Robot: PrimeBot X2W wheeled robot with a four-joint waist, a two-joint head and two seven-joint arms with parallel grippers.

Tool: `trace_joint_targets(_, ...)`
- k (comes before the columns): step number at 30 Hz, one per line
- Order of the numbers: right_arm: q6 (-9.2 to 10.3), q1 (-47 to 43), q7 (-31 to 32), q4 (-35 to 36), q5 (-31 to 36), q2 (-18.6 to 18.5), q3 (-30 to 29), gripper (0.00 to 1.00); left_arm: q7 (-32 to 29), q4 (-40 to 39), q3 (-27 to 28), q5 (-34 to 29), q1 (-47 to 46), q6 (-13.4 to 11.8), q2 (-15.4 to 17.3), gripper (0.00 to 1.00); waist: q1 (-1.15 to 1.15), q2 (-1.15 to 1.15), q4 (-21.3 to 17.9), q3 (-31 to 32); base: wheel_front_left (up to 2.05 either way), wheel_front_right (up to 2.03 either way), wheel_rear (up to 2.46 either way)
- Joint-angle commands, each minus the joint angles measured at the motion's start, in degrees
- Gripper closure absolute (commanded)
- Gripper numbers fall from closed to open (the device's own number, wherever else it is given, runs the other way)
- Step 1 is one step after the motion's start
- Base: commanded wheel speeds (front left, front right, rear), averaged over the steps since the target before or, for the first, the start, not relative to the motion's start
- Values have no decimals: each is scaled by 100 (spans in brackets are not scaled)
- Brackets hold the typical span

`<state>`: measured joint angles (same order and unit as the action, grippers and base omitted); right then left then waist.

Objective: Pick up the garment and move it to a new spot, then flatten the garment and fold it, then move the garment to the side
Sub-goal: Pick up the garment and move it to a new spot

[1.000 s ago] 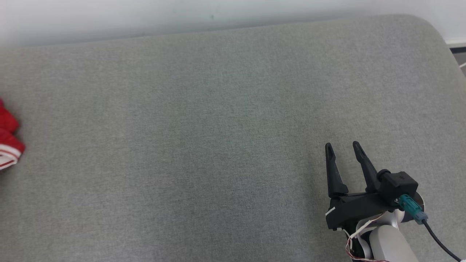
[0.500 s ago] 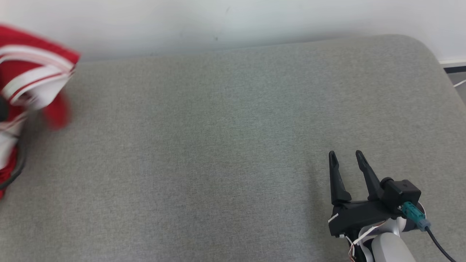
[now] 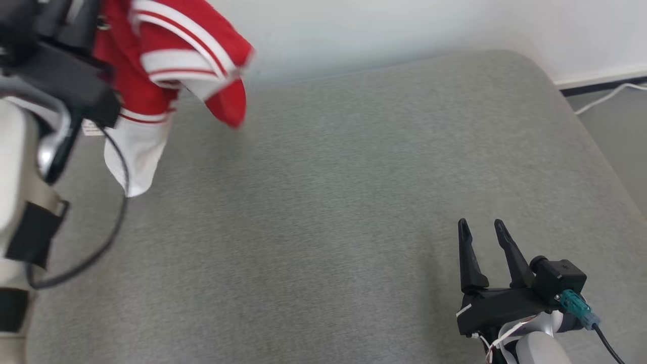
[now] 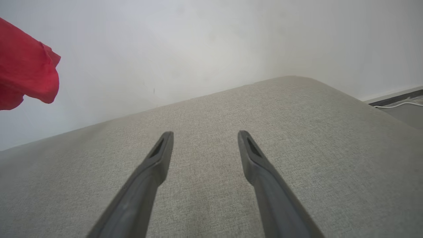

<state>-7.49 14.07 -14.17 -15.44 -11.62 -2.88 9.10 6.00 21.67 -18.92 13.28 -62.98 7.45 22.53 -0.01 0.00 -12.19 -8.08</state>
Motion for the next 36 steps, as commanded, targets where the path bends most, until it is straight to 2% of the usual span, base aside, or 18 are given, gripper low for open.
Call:
trace_joint_targets(1, 0, -55, -42, -15, -39, 1, 9, 0, -92, -279, -93, 113, 128, -5, -53, 100, 1, 0, -232, 7, 0, 0, 0)
trace_joint_targets(3, 0, -79, -53, -42, -65, 0, -19, 0, -262, -631, -317, 150, 258, -4, -122, 100, 1, 0, -330, 16, 0, 0, 0)
trace_joint_targets(8, 0, -74, -80, -95, -103, 2, -33, 0, -518, -1250, -783, 317, 557, -4, -531, 100, 1, 0, -494, -2, 0, 0, 0)
trace_joint_targets(13, 0, -26, -96, -96, -149, 2, 18, 0, -616, -1617, -1595, 226, 948, -3, -759, 100, 1, 0, -623, -59, 0, 0, 0)
trace_joint_targets(16, 0, -36, -101, -95, -141, 1, 26, 0, -592, -1678, -1947, 187, 1230, -4, -711, 100, 1, 0, -662, -72, 0, 0, 0)
trace_joint_targets(22, 0, -66, -100, -93, -38, 3, -82, 0, -419, -1368, -2190, 191, 1771, -51, -605, 100, 1, 0, -574, -75, 0, 0, 0)
trace_joint_targets(29, 0, -137, -100, -91, 54, 1, -100, 0, -97, -1023, -2032, -9, 1939, -312, -223, 100, 1, 0, -251, -26, 0, 0, 0)
trace_joint_targets(36, 0, -172, -98, -98, 61, 1, -62, 0, 33, -838, -1879, 22, 2111, -449, 97, 100, 1, 0, -15, 46, 0, 0, 0)
